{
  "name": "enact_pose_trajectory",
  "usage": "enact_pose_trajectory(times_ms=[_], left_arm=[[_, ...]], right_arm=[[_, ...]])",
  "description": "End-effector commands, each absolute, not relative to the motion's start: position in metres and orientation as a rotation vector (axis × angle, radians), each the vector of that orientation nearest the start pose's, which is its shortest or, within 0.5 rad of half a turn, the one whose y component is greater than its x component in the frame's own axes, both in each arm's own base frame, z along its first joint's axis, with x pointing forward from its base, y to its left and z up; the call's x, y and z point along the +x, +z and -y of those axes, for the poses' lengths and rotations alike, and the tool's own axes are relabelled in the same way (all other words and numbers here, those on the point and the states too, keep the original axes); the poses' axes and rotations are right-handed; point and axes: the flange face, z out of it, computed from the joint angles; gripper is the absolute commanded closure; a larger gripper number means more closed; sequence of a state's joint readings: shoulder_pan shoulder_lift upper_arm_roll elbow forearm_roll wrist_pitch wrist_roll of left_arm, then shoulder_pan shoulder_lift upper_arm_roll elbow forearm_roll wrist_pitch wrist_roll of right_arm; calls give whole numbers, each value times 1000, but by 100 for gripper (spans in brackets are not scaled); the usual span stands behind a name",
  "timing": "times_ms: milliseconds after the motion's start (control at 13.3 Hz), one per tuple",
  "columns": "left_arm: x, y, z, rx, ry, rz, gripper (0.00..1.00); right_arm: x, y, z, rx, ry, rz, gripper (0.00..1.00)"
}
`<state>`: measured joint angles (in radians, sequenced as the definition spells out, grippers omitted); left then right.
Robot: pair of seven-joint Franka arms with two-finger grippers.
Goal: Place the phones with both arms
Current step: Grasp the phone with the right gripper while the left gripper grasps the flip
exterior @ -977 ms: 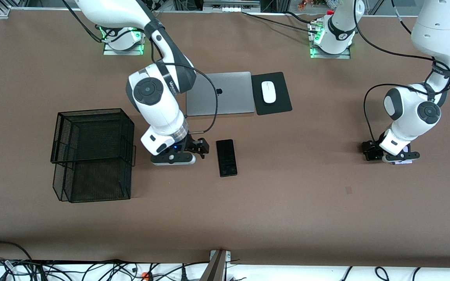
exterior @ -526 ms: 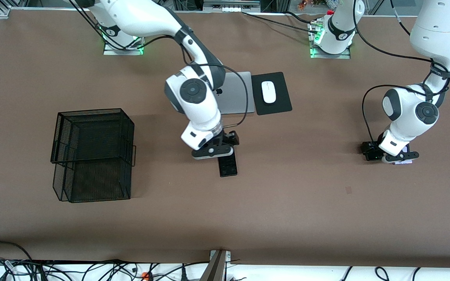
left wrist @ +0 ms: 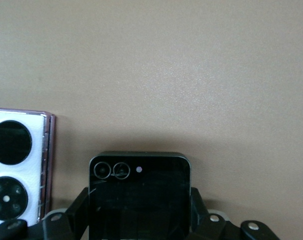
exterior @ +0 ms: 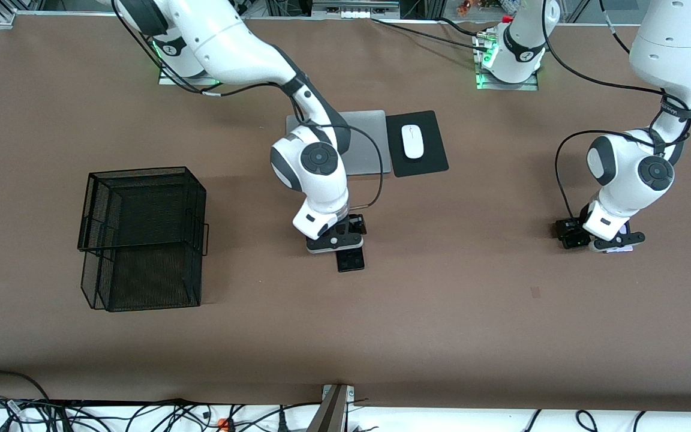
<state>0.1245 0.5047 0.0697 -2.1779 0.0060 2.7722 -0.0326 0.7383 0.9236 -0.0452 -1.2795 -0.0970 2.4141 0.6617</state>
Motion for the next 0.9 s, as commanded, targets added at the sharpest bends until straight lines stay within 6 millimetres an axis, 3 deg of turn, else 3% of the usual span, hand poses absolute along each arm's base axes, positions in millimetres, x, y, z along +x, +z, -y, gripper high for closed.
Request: enact_pose_trajectory(times_ms=[0,602,827], left_arm=[[568,165,-106,-3081,-169,391,90],[592,192,-109,-3093,-53,395,94],[595,193,-103,-3092,-58,407,94]], right_arm=[[587,207,-507,-3064,-408,149,0],[583,189,-516,-3002,-477,84,0],[579,178,-518,-3014,-466,102,0]])
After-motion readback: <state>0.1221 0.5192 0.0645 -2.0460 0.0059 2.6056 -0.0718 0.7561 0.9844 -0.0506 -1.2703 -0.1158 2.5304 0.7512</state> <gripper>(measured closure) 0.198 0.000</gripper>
